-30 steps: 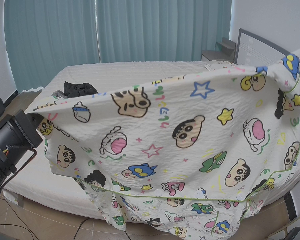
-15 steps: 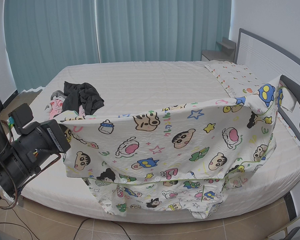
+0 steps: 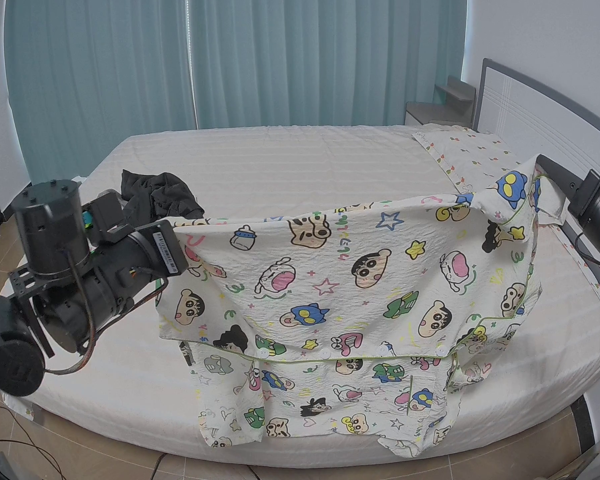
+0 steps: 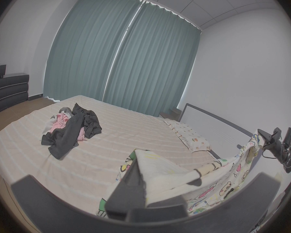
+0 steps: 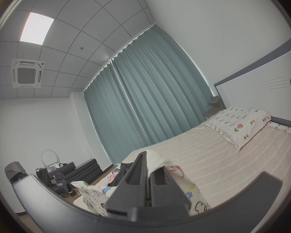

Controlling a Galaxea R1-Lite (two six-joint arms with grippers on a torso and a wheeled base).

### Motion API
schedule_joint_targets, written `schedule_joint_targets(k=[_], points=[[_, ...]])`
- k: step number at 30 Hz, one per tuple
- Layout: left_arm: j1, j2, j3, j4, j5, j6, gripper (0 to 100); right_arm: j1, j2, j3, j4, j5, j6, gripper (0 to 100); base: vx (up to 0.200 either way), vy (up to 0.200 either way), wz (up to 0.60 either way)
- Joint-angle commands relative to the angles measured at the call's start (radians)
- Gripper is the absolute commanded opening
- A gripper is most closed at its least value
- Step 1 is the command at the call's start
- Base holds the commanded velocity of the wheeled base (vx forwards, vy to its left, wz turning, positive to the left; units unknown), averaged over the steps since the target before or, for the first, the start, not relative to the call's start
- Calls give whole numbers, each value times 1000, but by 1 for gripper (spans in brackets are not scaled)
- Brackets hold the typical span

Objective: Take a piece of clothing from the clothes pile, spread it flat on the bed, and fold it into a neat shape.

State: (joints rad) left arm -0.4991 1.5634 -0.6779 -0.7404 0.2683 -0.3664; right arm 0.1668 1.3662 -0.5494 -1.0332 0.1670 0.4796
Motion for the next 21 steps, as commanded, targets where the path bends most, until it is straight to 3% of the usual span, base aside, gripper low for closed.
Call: schedule_joint_targets(k=[1,8,11,16,21], points=[[22,193,-123,0,-9,0,0,-43,169,-18,-79,6,2,0,200,0,0],[30,397,-267,3,-23,1,0,-87,341,-27,-169,39,-4,0,200,0,0],[33,564,-370,1,-17,1,0,-107,496,-38,-260,43,-3,0,200,0,0],[45,750,-483,6,-15,9,0,-121,697,-69,-401,55,4,0,0,0,0],[71,909,-612,10,-14,9,0,-124,855,-142,-421,52,4,0,0,0,0]])
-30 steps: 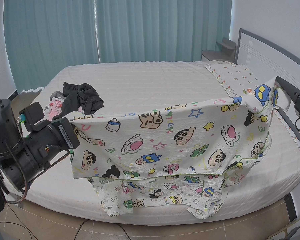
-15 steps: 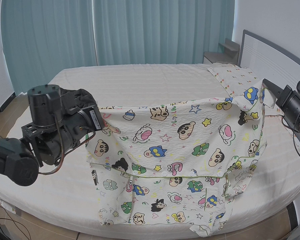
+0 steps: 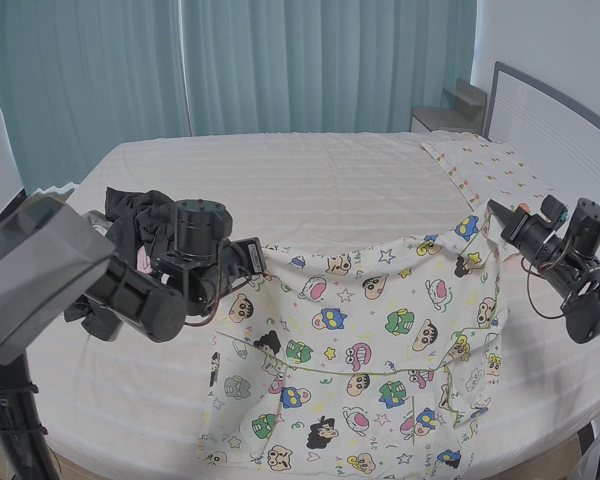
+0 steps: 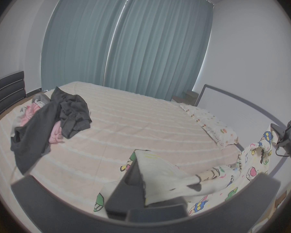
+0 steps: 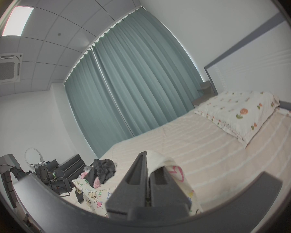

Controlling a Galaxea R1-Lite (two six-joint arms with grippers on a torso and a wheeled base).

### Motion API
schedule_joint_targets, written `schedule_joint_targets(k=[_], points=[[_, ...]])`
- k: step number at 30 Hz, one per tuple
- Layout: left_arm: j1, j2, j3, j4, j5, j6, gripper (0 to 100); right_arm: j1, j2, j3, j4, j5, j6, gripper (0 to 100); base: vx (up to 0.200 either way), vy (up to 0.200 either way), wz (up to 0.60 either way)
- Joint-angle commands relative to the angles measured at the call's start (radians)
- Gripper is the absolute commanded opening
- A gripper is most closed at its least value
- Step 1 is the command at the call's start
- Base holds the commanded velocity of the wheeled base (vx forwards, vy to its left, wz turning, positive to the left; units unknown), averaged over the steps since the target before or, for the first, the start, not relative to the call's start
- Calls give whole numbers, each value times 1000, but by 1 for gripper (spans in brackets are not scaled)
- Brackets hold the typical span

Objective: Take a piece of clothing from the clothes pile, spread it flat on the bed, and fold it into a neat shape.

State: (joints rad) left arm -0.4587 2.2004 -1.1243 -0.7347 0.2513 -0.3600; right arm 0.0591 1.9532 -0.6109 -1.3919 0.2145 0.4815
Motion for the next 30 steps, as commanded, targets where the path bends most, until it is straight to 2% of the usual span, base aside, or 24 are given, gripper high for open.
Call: schedule_joint_targets(k=[1,12,18,19,26,27,30], points=[[32,297,-189,5,6,1,0,-15,286,-90,-61,5,2,0,0,0,0],[41,473,-396,12,71,1,0,-5,470,-254,-35,-3,3,0,0,0,0],[51,581,-542,28,138,42,0,-5,547,-349,10,-3,6,0,0,0,0],[54,594,-568,29,143,42,0,-4,555,-363,31,-3,6,100,0,0,0],[83,648,-652,66,187,44,0,10,593,-464,71,-35,9,100,0,0,0],[84,650,-658,72,187,44,100,10,595,-469,73,-35,17,100,0,0,0],[91,650,-678,81,187,44,100,11,593,-477,74,-37,68,100,0,0,0]])
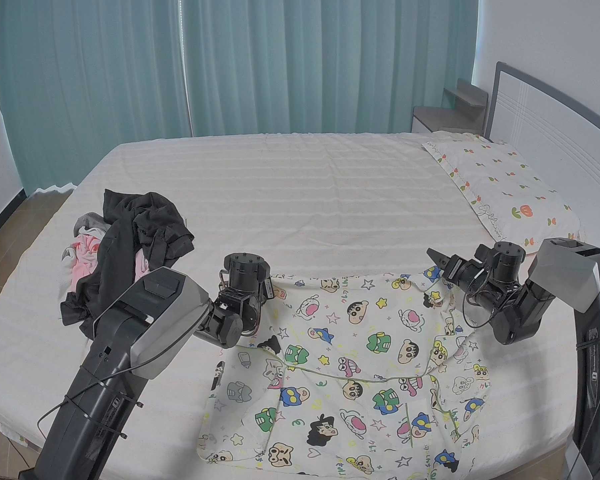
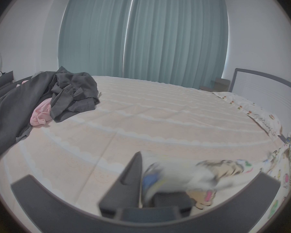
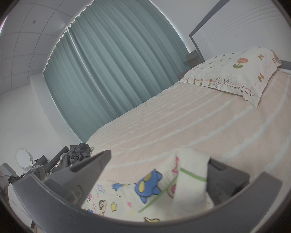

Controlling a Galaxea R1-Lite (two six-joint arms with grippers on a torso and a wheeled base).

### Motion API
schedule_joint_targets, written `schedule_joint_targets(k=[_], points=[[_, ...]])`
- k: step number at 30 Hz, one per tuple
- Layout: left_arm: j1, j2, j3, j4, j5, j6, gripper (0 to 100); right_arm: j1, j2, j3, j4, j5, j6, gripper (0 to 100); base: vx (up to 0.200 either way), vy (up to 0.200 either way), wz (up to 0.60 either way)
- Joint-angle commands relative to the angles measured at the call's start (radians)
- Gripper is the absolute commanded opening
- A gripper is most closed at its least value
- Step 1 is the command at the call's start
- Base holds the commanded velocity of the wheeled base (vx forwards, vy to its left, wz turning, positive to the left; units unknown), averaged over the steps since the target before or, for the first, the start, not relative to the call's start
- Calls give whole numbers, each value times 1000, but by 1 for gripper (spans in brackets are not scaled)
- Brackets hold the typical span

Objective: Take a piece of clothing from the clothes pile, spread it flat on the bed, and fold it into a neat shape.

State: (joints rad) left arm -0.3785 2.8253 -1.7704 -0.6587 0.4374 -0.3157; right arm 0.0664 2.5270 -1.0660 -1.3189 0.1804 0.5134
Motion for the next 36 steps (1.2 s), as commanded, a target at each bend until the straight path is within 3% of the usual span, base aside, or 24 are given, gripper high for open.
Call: schedule_joint_targets(k=[1,11,14,17,21,24,29,36], points=[[13,25,-38,7,1,0,100,4,18,-23,3,-2,54,100,0,0,0],[53,23,-44,7,23,0,100,3,-2,-48,110,-2,149,100,0,0,0],[72,-3,-17,5,23,0,100,3,-2,-81,172,-12,238,100,0,0,0],[89,-76,59,-2,21,-23,100,-5,1,-124,193,-79,324,100,0,0,0],[96,-167,169,-22,7,-45,100,-5,27,-192,271,-139,333,100,0,0,0],[98,-247,279,-62,-22,-65,100,-8,32,-247,397,-205,333,100,0,0,0],[101,-337,396,-81,-55,-106,100,-17,22,-256,426,-274,333,100,0,0,0],[102,-517,620,-85,-213,-252,100,-51,-31,-172,443,-317,335,100,0,0,0]])
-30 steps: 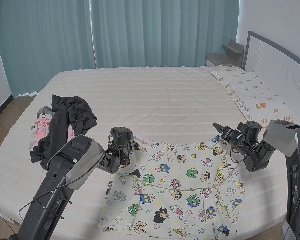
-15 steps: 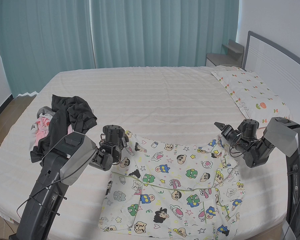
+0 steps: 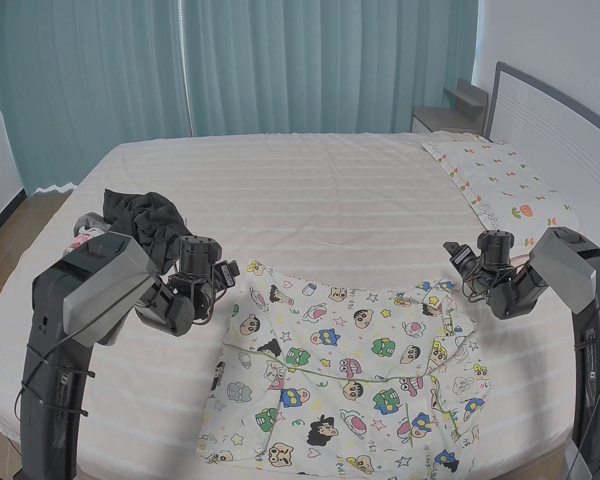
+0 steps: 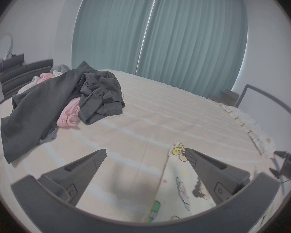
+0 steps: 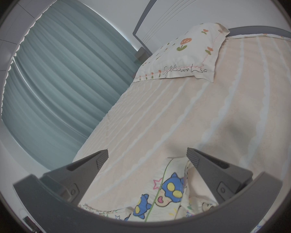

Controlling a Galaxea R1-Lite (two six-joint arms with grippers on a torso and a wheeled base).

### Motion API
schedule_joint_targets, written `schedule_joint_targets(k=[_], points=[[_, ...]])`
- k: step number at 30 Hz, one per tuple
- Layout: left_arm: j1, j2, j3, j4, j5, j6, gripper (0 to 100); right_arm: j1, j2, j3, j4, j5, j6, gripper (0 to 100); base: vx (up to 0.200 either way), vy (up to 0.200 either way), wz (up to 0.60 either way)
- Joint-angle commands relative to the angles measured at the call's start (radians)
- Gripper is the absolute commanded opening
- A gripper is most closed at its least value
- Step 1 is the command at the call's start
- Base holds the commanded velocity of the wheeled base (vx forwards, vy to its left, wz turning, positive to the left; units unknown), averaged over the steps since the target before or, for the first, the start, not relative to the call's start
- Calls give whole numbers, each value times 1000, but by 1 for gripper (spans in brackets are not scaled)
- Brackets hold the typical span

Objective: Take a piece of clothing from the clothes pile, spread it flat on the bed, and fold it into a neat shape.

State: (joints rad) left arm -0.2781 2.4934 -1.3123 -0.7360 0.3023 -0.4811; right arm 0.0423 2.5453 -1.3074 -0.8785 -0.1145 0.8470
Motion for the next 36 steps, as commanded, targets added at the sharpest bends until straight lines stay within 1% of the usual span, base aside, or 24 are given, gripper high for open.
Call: schedule_joint_targets(k=[1,2,4,5,7,9,11,13,15,17,19,23,28,36], points=[[2,-194,173,-10,-80,-93,100,-27,-56,79,0,-21,1,100,0,0,0],[0,-238,239,-28,-97,-136,100,-30,-92,134,-27,-13,7,100,0,0,0],[2,-283,308,-60,-132,-175,100,-29,-137,197,-63,-5,10,100,0,0,0],[2,-320,369,-91,-166,-203,100,-19,-172,251,-97,12,10,100,0,0,0],[2,-375,459,-132,-203,-237,100,5,-221,336,-139,39,15,100,0,0,0],[-3,-415,553,-180,-227,-254,100,51,-250,409,-177,58,29,100,0,0,0],[-9,-427,634,-246,-244,-255,100,87,-247,447,-217,59,38,100,0,0,0],[-15,-419,726,-385,-255,-258,100,143,-221,476,-286,58,40,100,0,0,0],[-16,-410,771,-470,-252,-264,100,175,-208,479,-298,55,38,100,0,0,0],[-16,-403,797,-514,-250,-286,100,197,-195,478,-293,55,38,100,0,0,0],[-16,-401,814,-530,-250,-303,100,202,-181,479,-292,55,37,100,0,0,0],[-13,-395,828,-530,-250,-320,100,200,-155,474,-283,55,33,100,0,0,0],[-15,-363,817,-533,-249,-320,100,169,-63,433,-283,50,3,100,0,0,0],[-13,-343,814,-548,-247,-318,100,139,-31,418,-292,50,0,100,0,0,0]])
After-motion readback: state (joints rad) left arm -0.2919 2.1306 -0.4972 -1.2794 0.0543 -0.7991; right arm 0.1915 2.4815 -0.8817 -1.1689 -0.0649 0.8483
